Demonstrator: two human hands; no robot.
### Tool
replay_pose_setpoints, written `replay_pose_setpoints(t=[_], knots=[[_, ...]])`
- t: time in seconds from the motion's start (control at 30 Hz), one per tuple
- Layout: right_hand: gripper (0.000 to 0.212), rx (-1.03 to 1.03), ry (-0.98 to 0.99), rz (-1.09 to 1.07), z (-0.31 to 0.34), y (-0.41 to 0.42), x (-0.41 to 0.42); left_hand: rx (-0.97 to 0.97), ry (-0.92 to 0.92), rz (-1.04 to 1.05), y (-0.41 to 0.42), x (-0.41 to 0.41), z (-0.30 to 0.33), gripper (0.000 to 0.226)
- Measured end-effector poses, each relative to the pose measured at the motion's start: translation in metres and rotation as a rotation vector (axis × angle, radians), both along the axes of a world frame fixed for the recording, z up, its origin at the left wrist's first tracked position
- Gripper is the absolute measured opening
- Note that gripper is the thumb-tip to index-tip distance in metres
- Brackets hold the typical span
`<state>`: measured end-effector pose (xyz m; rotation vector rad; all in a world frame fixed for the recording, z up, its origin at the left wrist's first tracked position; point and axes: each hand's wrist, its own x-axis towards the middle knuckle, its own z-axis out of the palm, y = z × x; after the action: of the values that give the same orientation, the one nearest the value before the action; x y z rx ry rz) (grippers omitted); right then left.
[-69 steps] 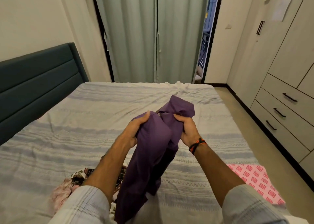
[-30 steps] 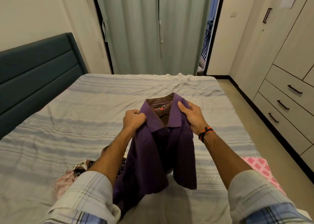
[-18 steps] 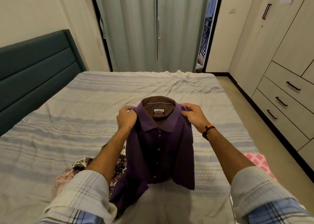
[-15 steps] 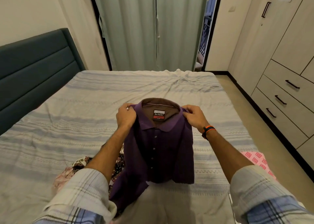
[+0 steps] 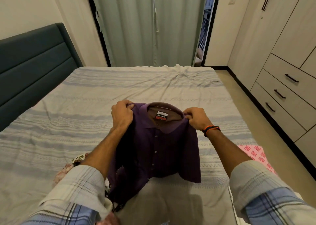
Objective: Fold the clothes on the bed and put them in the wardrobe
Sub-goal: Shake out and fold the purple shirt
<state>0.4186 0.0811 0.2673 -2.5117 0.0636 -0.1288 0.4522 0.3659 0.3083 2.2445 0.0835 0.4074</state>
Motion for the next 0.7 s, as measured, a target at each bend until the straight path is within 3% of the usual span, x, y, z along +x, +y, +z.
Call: replay_pose_setpoints(t=[0.1,0.2,0.37,0.57,0.7], knots=[[0.014,-0.133,0.117,0.012,-0.008,0.006,-0.003,0.005,-0.072,-0.035,-0.002,-0.002,0.004,0.018],[0.016,-0.211,0.112,-0.069,-0.013,0.010,-0.008,0.024,-0.086,-0.070,0.000,-0.001,0.007,0.020],[0.031,-0.127,0.050,-0.216,-0.009,0.009,-0.011,0.160,-0.064,-0.144,0.017,-0.001,0.005,0.042],[0.032,0.073,0.069,-0.248,0.000,-0.001,-0.003,0.386,-0.029,-0.107,0.031,-0.001,-0.003,0.037],[0.031,-0.041,0.003,-0.211,0.009,-0.001,-0.007,0.494,-0.162,0.003,0.029,-0.005,0.000,0.034]])
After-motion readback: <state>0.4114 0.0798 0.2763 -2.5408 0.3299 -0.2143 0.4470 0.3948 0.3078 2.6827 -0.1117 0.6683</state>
